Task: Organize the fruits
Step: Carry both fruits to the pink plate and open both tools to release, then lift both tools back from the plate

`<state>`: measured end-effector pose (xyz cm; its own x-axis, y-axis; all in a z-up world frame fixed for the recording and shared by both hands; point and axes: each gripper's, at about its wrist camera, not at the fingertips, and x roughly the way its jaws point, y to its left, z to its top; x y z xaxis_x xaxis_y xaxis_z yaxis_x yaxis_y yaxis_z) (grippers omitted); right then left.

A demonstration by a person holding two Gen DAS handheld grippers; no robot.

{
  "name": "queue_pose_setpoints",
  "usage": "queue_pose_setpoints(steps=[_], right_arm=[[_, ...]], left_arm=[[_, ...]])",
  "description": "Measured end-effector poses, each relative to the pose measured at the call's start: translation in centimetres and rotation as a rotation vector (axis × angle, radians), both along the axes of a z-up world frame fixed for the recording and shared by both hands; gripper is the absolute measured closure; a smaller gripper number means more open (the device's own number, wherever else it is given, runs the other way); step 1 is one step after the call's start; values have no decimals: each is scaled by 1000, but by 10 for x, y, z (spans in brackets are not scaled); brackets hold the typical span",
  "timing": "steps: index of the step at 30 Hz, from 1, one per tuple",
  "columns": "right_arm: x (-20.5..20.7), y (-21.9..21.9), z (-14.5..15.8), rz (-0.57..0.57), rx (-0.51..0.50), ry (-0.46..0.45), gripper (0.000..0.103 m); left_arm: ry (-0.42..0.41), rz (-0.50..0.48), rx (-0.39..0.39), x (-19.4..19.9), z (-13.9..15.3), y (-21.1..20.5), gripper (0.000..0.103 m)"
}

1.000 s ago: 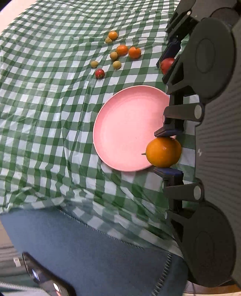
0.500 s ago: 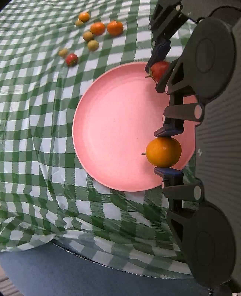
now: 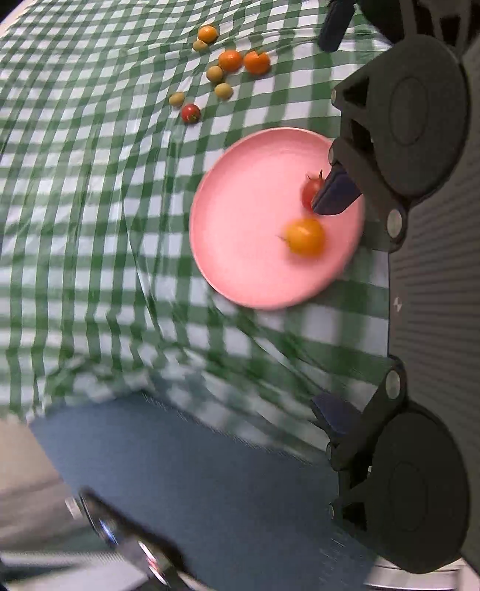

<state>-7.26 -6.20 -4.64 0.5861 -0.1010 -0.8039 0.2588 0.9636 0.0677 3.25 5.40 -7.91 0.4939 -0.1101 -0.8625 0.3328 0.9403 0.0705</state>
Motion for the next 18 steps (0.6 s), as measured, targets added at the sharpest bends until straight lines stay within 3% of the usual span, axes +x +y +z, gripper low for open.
queue_pose_setpoints(steps=[5,11,18], right_arm=[[-34,19,30,-43,-39,-89,4],[-59,43,63,2,-100,-200,3],[-88,51,88,-27,-133,-285,1]], left_arm=[[-24,81,1,-47,14,30,0],[-98,78,-34,-73,42,44,0],[-169,28,-65,-106,66,42,0]])
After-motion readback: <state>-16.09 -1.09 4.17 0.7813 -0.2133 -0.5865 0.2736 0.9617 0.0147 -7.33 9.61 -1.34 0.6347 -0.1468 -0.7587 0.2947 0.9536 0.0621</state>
